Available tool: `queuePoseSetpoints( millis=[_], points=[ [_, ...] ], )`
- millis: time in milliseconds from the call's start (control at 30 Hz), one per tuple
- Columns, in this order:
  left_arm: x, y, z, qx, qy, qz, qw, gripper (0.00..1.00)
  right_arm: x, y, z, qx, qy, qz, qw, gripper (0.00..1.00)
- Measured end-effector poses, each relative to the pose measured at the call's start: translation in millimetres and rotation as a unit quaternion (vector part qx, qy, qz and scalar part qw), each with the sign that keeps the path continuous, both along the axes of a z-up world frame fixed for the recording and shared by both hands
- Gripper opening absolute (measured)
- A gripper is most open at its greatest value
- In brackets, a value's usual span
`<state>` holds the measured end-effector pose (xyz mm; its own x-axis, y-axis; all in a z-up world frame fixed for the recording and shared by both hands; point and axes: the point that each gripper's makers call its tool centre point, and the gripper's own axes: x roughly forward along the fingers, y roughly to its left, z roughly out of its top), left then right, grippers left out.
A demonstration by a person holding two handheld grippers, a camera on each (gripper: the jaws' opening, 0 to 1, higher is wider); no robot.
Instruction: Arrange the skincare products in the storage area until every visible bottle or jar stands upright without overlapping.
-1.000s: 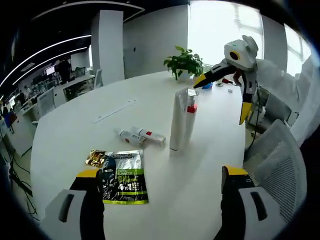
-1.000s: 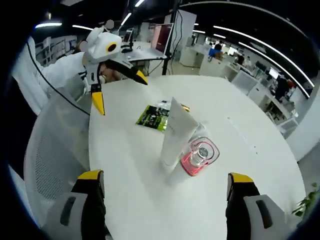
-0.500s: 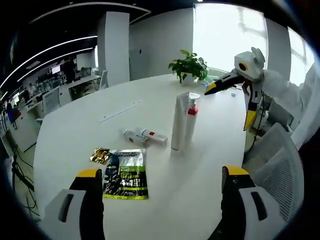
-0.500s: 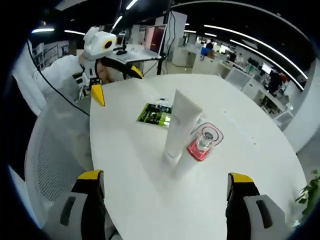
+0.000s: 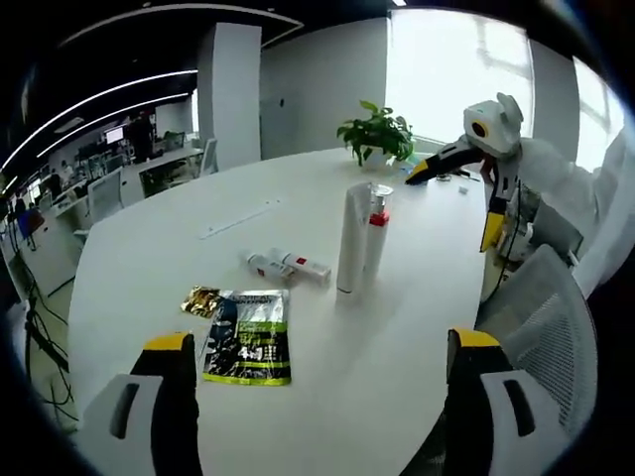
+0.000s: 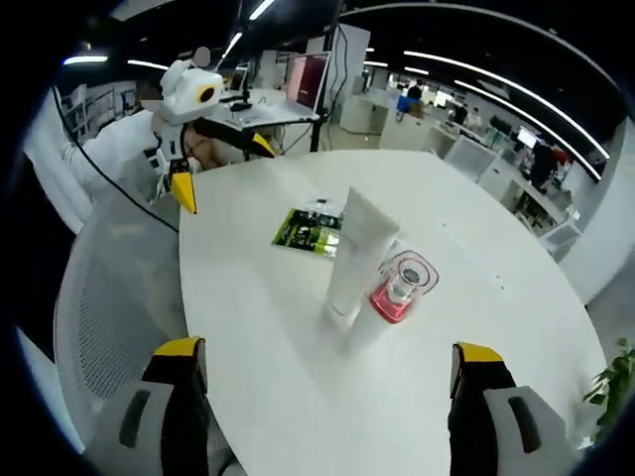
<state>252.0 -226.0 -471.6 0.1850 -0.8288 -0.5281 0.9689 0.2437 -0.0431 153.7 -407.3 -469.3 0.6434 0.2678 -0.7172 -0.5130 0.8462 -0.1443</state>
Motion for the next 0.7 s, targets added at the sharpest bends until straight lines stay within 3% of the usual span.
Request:
queuePoseSetpoints(
  millis=[533,700],
  points=[
    [2.2,3,-1.2,-0.008,0.008,0.003,0.9999,0.99,23,2,21.5,-0.003,0.005,0.038,0.9992,1.00],
    [7.5,6,-4.5,-0.008,0.012,0.011,0.9998,0.99,33,8,31.5,0.014,-0.001,0.048,0.9987,1.00]
  ],
)
